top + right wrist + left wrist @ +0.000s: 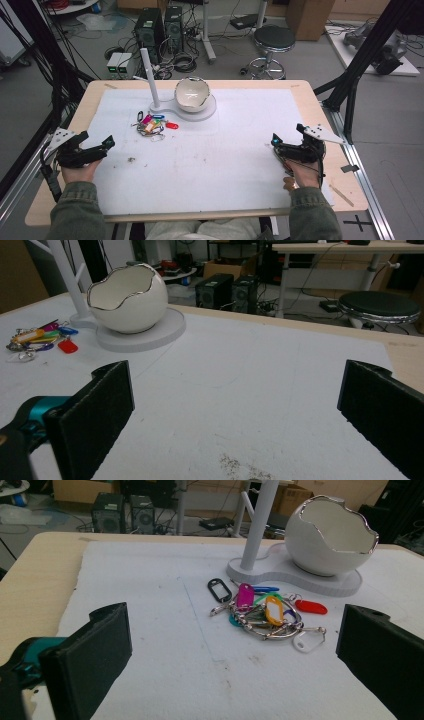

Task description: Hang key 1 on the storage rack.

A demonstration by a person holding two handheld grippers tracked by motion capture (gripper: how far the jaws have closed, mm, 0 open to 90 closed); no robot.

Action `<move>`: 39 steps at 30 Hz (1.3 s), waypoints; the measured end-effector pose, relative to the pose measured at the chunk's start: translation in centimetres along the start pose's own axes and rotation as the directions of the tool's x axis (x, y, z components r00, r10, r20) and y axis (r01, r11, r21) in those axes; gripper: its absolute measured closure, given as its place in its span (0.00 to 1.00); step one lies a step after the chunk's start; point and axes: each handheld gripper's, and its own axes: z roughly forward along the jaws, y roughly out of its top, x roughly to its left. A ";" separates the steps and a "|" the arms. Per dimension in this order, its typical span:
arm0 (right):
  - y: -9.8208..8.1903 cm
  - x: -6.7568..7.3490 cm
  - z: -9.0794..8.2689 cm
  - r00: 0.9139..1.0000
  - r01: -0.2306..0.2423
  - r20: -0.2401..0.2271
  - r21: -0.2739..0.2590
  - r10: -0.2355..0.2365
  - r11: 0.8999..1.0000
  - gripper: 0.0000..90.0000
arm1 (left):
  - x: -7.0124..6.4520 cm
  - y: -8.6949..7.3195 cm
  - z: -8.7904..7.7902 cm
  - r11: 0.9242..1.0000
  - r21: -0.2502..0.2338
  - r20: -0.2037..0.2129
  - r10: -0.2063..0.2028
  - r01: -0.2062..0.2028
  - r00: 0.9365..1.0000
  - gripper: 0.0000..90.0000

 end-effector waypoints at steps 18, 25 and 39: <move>0.0 0.0 -0.1 1.000 -0.010 0.001 0.007 0.010 1.000 0.01 | -0.1 0.0 0.1 1.000 0.005 0.008 -0.001 0.001 1.000 0.02; 0.0 -0.2 0.0 1.000 -0.009 -0.001 0.024 0.009 1.000 0.01 | 0.0 0.0 0.1 1.000 0.004 0.009 -0.004 0.004 1.000 0.02; -0.3 -0.7 0.4 1.000 0.010 -0.004 0.106 -0.010 0.994 0.01 | 0.0 -0.1 0.2 1.000 0.009 0.013 -0.004 0.004 1.000 0.02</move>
